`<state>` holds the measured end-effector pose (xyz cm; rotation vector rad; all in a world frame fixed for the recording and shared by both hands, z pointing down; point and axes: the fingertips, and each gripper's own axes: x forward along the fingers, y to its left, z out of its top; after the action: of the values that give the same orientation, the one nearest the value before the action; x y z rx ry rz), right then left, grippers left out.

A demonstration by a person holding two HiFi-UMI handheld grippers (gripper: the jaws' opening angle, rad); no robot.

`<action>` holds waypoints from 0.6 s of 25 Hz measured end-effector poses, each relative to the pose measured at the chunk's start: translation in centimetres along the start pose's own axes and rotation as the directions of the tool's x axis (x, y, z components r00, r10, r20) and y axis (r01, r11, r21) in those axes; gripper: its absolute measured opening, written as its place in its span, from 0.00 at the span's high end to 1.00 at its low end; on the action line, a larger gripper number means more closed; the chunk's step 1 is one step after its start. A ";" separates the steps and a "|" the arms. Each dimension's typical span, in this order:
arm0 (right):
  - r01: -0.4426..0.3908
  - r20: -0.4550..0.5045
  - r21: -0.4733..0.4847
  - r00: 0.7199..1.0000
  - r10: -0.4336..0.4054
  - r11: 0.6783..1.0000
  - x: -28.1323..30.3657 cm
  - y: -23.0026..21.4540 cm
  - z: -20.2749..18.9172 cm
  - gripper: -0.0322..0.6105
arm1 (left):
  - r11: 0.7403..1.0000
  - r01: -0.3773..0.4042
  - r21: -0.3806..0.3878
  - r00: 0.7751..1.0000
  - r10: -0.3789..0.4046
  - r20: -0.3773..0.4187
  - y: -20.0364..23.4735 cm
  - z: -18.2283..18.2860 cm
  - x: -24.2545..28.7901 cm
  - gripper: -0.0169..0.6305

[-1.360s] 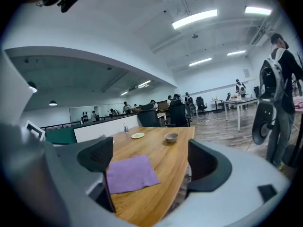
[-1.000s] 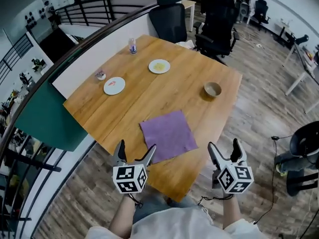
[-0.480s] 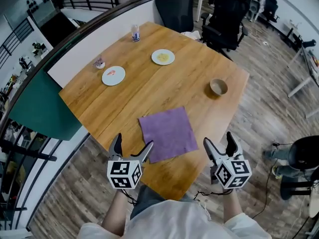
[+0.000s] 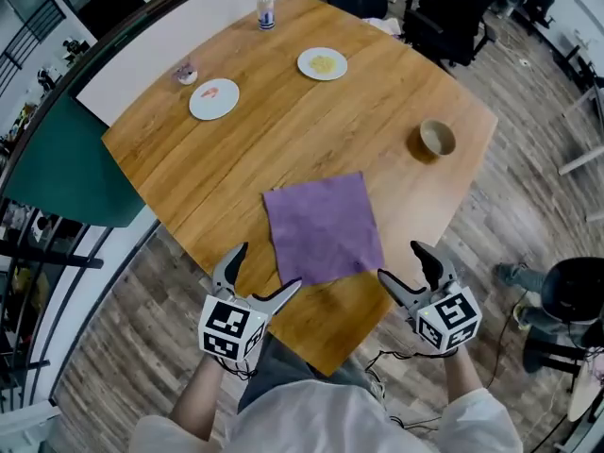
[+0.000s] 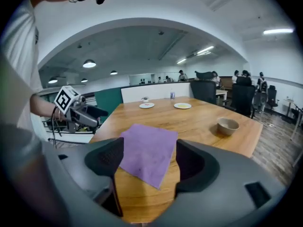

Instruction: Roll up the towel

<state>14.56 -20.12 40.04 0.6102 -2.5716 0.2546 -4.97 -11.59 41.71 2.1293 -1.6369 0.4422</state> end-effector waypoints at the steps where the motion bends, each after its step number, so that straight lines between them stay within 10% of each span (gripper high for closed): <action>1: -0.035 -0.027 -0.023 0.999 0.034 0.999 0.3 0.3 -0.8 0.41 | 0.999 0.031 0.023 0.999 -0.031 -0.025 -0.6 -0.6 0.2 0.21; 15: -0.312 -0.312 -0.218 0.920 0.236 0.925 2.9 1.5 -8.0 0.61 | 0.917 0.274 0.289 0.922 -0.165 -0.351 -4.6 -8.9 1.2 0.50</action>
<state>14.86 -17.66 48.29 0.0984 -2.3515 0.0785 -0.18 -7.05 49.33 2.2972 -1.1847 0.9936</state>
